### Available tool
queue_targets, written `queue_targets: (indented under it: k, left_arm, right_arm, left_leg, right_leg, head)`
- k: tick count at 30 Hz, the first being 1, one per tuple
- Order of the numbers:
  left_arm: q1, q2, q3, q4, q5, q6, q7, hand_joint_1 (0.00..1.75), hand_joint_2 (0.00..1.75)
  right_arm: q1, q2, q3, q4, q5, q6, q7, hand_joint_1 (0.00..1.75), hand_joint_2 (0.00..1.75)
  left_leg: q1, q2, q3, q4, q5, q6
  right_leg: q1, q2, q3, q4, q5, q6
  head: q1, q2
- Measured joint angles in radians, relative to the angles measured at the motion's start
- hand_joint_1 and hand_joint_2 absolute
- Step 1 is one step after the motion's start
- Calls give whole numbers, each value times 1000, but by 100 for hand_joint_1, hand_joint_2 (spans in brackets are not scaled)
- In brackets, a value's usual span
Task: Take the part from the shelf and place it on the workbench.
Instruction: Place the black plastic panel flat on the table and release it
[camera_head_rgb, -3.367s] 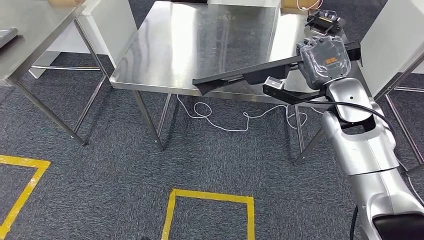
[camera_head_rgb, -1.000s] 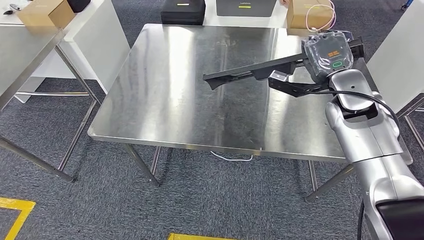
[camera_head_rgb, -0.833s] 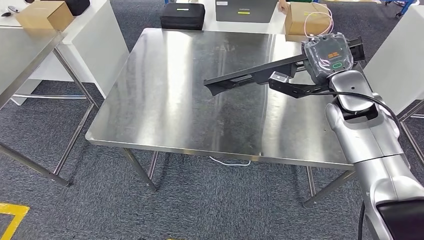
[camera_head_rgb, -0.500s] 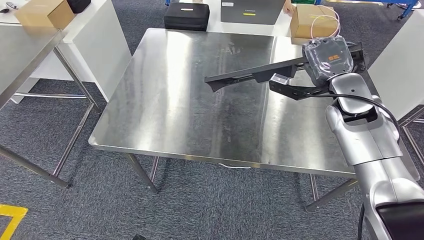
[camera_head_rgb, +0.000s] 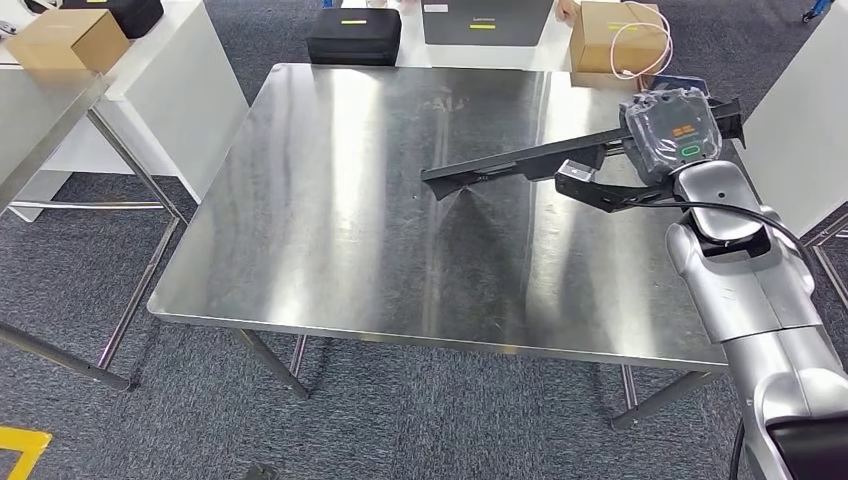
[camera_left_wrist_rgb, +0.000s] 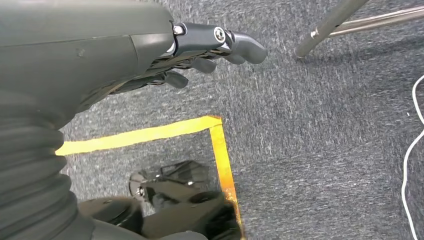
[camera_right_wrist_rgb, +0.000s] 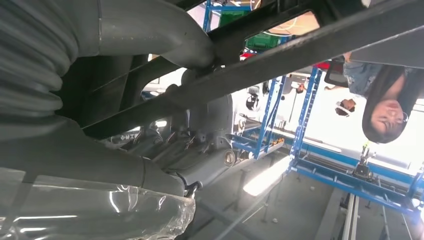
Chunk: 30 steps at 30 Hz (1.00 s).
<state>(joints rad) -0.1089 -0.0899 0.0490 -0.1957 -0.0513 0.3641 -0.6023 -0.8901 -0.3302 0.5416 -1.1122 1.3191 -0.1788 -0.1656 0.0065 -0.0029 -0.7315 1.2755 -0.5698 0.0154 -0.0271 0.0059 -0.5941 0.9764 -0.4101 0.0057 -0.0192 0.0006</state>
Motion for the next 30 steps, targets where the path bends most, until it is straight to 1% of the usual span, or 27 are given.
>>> queue_targets:
  k: [1,2,3,4,5,6,7,8,10,11,12,14,15,16,17,19,20,21,22,23,24,25,26,27,28,29,30]
  left_arm:
    - [1,-1,4,0,0,-3,0,0,175]
    - [1,-2,8,0,0,-5,0,0,175]
    - [1,-3,11,0,0,-8,0,0,175]
    - [1,-3,12,0,-1,-12,0,0,175]
    - [0,-3,14,0,-1,-17,2,0,175]
    - [0,-3,14,0,0,-27,4,0,175]
    - [0,-3,15,0,0,-37,7,0,175]
    - [-1,-3,15,0,0,-46,10,0,175]
    - [0,-4,17,0,1,-53,14,0,175]
    - [-1,-5,19,0,2,-53,15,0,175]
    - [-1,-5,21,0,2,-55,15,0,175]
    - [-2,-6,24,0,2,-60,18,0,175]
    - [-2,-7,26,0,2,-64,20,0,175]
    - [-2,-7,27,0,2,-69,23,0,175]
    - [-2,-8,28,0,1,-74,25,0,175]
    - [-2,-9,30,0,0,-80,28,0,175]
    - [-2,-9,31,0,-1,-82,29,0,175]
    - [-3,-9,31,0,-3,-82,31,0,175]
    - [-3,-8,32,0,-6,-83,33,0,175]
    - [-3,-8,32,0,-9,-84,36,0,175]
    - [-3,-8,32,0,-12,-85,37,0,175]
    - [-3,-7,32,0,-15,-87,39,0,175]
    - [-4,-7,32,0,-18,-89,39,0,175]
    - [-4,-6,32,0,-23,-90,40,0,175]
    - [-5,-6,32,0,-28,-92,41,0,175]
    - [-6,-6,32,0,-32,-94,41,0,175]
    - [-6,-6,32,0,-35,-95,42,0,175]
  right_arm:
    - [2,-1,0,1,-1,0,0,134,175]
    - [3,-2,0,2,-2,-1,0,134,175]
    - [4,-3,-1,3,-3,-2,-1,134,175]
    - [4,-4,-3,4,-6,-3,-1,134,175]
    - [3,-6,-4,6,-8,-5,-2,134,175]
    - [2,-8,-7,10,-11,-7,-4,134,175]
    - [1,-10,-9,17,-15,-8,-6,134,175]
    - [-1,-12,-11,25,-19,-10,-8,134,175]
    - [-5,-14,-17,43,-24,-15,-13,134,175]
    - [-9,-16,-20,53,-25,-17,-14,134,175]
    - [-11,-18,-21,62,-26,-19,-14,134,175]
    - [-14,-22,-22,81,-28,-21,-14,134,175]
    - [-13,-22,-23,91,-30,-23,-14,134,175]
    - [-12,-22,-24,102,-35,-25,-15,134,175]
    - [-13,-22,-27,116,-42,-28,-16,134,175]
    - [-25,-22,-37,153,-57,-33,-21,134,175]
    - [-34,-21,-41,178,-62,-37,-23,134,175]
    - [-42,-21,-45,204,-66,-42,-26,134,175]
    - [-49,-19,-49,232,-68,-49,-27,134,175]
    - [-55,-17,-51,260,-68,-57,-27,134,175]
    - [-61,-15,-53,286,-67,-64,-27,134,175]
    - [-69,-12,-55,311,-65,-68,-27,134,175]
    - [-80,-8,-56,335,-62,-71,-25,134,175]
    - [-93,-4,-58,361,-57,-74,-20,134,175]
    - [-108,1,-60,389,-52,-78,-14,134,175]
    - [-122,6,-61,416,-46,-83,-7,134,175]
    - [-135,10,-62,443,-42,-87,0,134,175]
  left_leg:
    - [1,0,-16,4,11,1]
    - [1,0,-11,-32,45,5]
    - [0,0,11,-96,90,12]
    - [-3,0,41,-172,136,24]
    - [-7,1,67,-234,164,34]
    - [-12,1,84,-272,177,43]
    - [-16,1,92,-291,179,50]
    - [-19,2,94,-294,175,54]
    - [-17,2,107,-310,185,61]
    - [-15,3,114,-319,189,64]
    - [-13,4,120,-325,192,66]
    - [-15,4,123,-325,189,68]
    - [-15,3,123,-325,187,68]
    - [-15,2,124,-324,185,67]
    - [-14,1,125,-322,183,65]
    - [-13,-3,125,-312,175,55]
    - [-15,-5,123,-304,169,49]
    - [-17,-6,120,-297,164,44]
    - [-18,-7,118,-290,160,40]
    - [-18,-7,116,-287,159,38]
    - [-16,-7,115,-284,156,36]
    - [-15,-6,112,-275,148,32]
    - [-13,-5,102,-251,130,26]
    - [-10,-3,82,-206,104,19]
    - [-7,-2,50,-140,70,13]
    - [-5,0,14,-67,39,9]
    - [-3,0,-19,-7,20,8]
  right_leg:
    - [2,2,4,0,-3,-2]
    - [5,3,9,0,-7,-2]
    - [7,4,15,-1,-11,-2]
    - [8,5,20,-1,-14,-1]
    - [11,6,24,-2,-17,1]
    - [12,6,26,-3,-20,4]
    - [12,6,26,-4,-23,7]
    - [14,6,27,-7,-24,12]
    - [16,4,23,-1,-31,20]
    - [17,3,11,25,-46,20]
    - [17,3,-12,74,-69,18]
    - [14,2,-84,218,-126,15]
    - [13,2,-117,273,-141,18]
    - [11,2,-131,293,-141,26]
    - [8,1,-122,265,-122,37]
    - [-2,-4,-60,125,-61,61]
    - [-4,-5,-28,63,-37,65]
    - [-5,-6,-8,27,-25,63]
    - [-3,-6,0,14,-21,56]
    - [0,-5,3,16,-20,48]
    - [-2,-5,2,17,-21,41]
    - [-4,-4,3,18,-21,35]
    - [-6,-4,5,18,-22,30]
    - [-9,-3,6,18,-22,26]
    - [-7,-3,7,18,-23,24]
    - [-6,-3,7,18,-23,22]
    - [-4,-3,8,18,-24,21]
  head:
    - [0,0]
    - [0,0]
    - [0,0]
    - [0,0]
    - [1,0]
    - [1,0]
    - [1,0]
    - [1,0]
    - [2,0]
    - [2,0]
    - [3,0]
    - [4,0]
    - [4,0]
    - [4,0]
    - [5,0]
    - [5,0]
    - [5,0]
    - [5,0]
    - [4,0]
    - [4,0]
    - [4,0]
    - [4,0]
    - [2,0]
    - [1,0]
    - [0,0]
    - [-1,0]
    - [-1,0]
